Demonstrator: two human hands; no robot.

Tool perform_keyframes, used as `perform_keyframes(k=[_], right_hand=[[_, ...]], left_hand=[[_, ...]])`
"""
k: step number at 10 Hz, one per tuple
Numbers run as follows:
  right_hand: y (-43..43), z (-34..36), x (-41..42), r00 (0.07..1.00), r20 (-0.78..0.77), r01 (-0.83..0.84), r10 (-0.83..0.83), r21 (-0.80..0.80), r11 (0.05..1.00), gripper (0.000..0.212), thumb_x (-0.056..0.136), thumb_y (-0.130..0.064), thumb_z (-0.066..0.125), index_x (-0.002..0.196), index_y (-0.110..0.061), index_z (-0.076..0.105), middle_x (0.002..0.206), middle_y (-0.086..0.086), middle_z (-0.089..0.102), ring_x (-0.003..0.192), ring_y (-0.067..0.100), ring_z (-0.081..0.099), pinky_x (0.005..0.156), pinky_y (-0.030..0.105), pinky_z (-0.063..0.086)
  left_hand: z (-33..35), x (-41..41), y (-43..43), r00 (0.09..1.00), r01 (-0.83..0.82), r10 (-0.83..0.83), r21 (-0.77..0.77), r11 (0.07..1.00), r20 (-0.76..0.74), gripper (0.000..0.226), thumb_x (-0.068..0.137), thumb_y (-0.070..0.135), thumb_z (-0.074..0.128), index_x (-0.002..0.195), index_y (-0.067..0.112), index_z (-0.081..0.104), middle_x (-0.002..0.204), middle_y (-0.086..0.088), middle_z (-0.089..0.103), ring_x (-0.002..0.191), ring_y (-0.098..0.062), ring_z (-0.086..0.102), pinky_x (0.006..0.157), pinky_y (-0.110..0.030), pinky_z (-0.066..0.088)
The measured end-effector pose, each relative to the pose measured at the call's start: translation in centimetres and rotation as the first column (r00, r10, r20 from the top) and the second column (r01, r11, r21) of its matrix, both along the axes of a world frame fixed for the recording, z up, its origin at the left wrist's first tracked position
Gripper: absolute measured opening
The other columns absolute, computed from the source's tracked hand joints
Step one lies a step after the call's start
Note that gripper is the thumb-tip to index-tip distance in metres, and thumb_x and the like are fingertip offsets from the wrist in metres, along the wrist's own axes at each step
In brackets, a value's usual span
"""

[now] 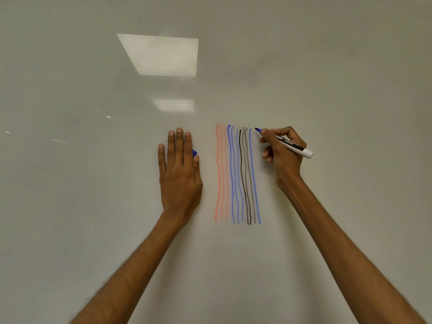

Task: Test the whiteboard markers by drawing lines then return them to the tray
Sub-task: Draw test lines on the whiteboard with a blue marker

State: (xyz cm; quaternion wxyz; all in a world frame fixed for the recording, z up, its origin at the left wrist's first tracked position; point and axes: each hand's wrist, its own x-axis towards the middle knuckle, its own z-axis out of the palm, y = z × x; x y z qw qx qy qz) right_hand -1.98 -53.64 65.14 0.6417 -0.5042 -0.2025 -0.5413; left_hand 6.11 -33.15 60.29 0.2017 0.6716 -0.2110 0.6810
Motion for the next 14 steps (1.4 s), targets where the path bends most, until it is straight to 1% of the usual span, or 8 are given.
perform_keyframes(k=[1, 3, 4, 6, 8, 12, 14], right_hand=[[0.1, -0.3, 0.2, 1.0, -0.001, 0.012, -0.012, 0.014, 1.0, 0.014, 0.089, -0.008, 0.072, 0.082, -0.007, 0.06, 0.074, 0.007, 0.071, 0.043, 0.015, 0.056, 0.041, 0.022, 0.043], [0.3, -0.1, 0.3, 0.999, 0.005, 0.035, -0.035, 0.022, 0.999, 0.013, 0.088, -0.008, 0.073, 0.083, -0.005, 0.061, 0.075, 0.008, 0.072, 0.044, 0.015, 0.057, 0.044, 0.022, 0.046], [0.2, -0.2, 0.4, 0.999, 0.009, 0.038, -0.038, 0.008, 0.999, 0.014, 0.088, -0.006, 0.072, 0.08, -0.006, 0.06, 0.076, 0.009, 0.072, 0.044, 0.017, 0.059, 0.044, 0.023, 0.047], [0.1, -1.1, 0.5, 0.999, 0.005, 0.053, -0.053, -0.033, 0.998, 0.012, 0.088, -0.005, 0.072, 0.086, 0.001, 0.062, 0.075, 0.008, 0.072, 0.046, 0.018, 0.061, 0.046, 0.025, 0.051], [0.0, -2.3, 0.4, 0.999, -0.003, 0.053, -0.053, -0.043, 0.998, 0.011, 0.088, -0.003, 0.071, 0.085, 0.001, 0.061, 0.075, 0.009, 0.072, 0.047, 0.018, 0.061, 0.047, 0.025, 0.052], [-0.2, -4.9, 0.1, 0.998, -0.036, 0.046, -0.048, -0.052, 0.998, 0.015, 0.09, 0.0, 0.068, 0.078, -0.004, 0.059, 0.07, 0.006, 0.072, 0.046, 0.017, 0.061, 0.046, 0.025, 0.053], [-0.6, -7.0, -0.2, 0.998, -0.059, 0.025, -0.029, -0.07, 0.997, 0.019, 0.089, 0.003, 0.067, 0.075, -0.005, 0.057, 0.069, 0.009, 0.071, 0.046, 0.02, 0.061, 0.046, 0.026, 0.053]], left_hand=[[0.0, 0.0, 0.0, 1.0, 0.002, -0.001, -0.004, 1.0, 0.006, 0.052, 0.107, 0.024, 0.024, 0.155, 0.005, 0.02, 0.163, -0.012, 0.017, 0.152, -0.025, 0.011, 0.125, -0.045, 0.007], [0.0, 0.0, 0.0, 1.0, 0.005, -0.005, -0.001, 1.0, 0.002, 0.052, 0.107, 0.023, 0.027, 0.156, 0.005, 0.019, 0.164, -0.013, 0.016, 0.152, -0.026, 0.01, 0.125, -0.046, 0.008], [0.0, 0.0, 0.0, 1.0, -0.001, 0.001, -0.001, 1.0, 0.0, 0.052, 0.107, 0.023, 0.027, 0.155, 0.004, 0.02, 0.163, -0.013, 0.017, 0.152, -0.026, 0.011, 0.124, -0.046, 0.008], [0.0, 0.1, 0.0, 1.0, -0.015, 0.015, 0.001, 1.0, 0.004, 0.052, 0.107, 0.023, 0.028, 0.155, 0.004, 0.021, 0.163, -0.012, 0.017, 0.152, -0.026, 0.01, 0.125, -0.045, 0.007], [0.0, 0.1, 0.0, 1.0, -0.011, 0.011, -0.002, 1.0, 0.007, 0.052, 0.107, 0.024, 0.025, 0.155, 0.005, 0.02, 0.164, -0.012, 0.017, 0.152, -0.025, 0.01, 0.125, -0.043, 0.005], [0.0, 0.1, 0.0, 1.0, -0.01, 0.01, 0.0, 1.0, 0.011, 0.052, 0.107, 0.023, 0.027, 0.155, 0.004, 0.022, 0.163, -0.013, 0.017, 0.152, -0.026, 0.01, 0.125, -0.044, 0.006], [-0.1, 0.2, 0.0, 1.0, -0.004, 0.004, 0.003, 1.0, 0.01, 0.052, 0.108, 0.023, 0.028, 0.155, 0.004, 0.021, 0.163, -0.013, 0.016, 0.152, -0.026, 0.01, 0.125, -0.045, 0.006]])
